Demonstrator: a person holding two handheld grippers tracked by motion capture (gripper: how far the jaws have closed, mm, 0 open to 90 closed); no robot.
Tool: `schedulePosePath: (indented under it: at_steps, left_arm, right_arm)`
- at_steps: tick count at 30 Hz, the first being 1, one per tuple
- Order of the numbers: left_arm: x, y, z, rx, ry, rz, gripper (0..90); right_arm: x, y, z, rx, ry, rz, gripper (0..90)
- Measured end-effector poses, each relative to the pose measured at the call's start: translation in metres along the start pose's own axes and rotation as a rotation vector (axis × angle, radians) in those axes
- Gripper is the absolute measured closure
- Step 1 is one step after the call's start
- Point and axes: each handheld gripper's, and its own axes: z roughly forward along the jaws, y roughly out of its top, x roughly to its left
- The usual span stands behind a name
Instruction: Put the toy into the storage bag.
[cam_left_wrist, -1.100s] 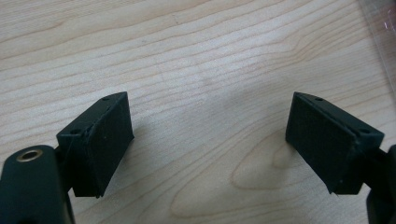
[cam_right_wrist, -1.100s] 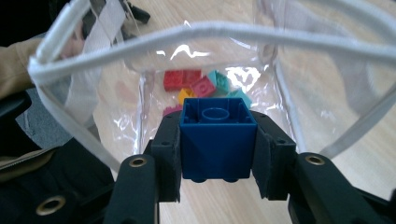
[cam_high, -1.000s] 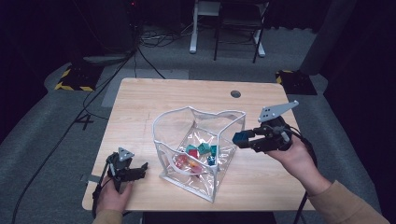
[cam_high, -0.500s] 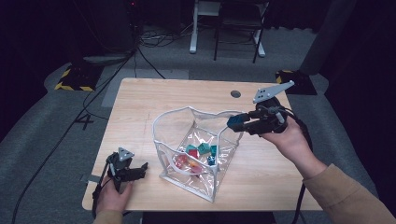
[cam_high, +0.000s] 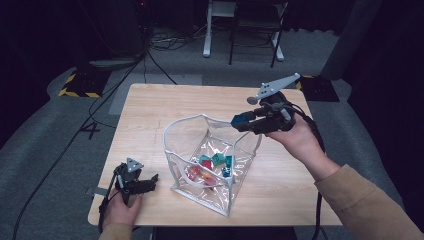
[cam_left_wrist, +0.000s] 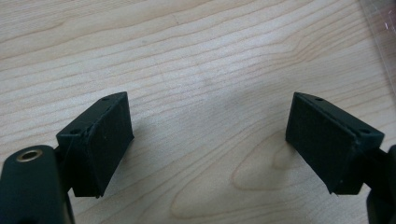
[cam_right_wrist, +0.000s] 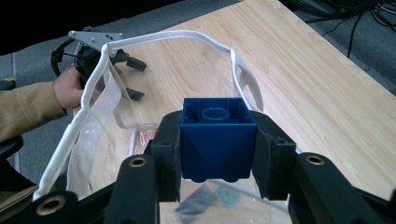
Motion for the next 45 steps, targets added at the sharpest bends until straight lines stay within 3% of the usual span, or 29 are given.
schedulePosePath:
  at_steps: [10,17,29,39,45]
  left_arm:
    - [0.000,0.000,0.000,0.001,0.000,0.000,15.1]
    - [0.000,0.000,0.000,-0.001,0.000,-0.001,15.1]
    - [0.000,0.000,0.000,-0.001,0.002,0.000,15.1]
    - [0.000,0.000,0.000,0.000,0.000,0.000,15.1]
    - [0.000,0.000,0.000,0.000,0.000,0.000,15.1]
  right_arm:
    - [0.005,0.027,0.023,0.029,0.026,-0.022,58.7]
    - [0.011,0.046,0.052,0.068,0.047,-0.040,58.8]
    - [0.014,0.057,0.097,0.157,0.064,-0.052,58.7]
    - [0.010,0.047,0.133,0.278,0.069,-0.029,58.7]
    - [0.008,0.037,0.156,0.416,0.064,-0.011,58.7]
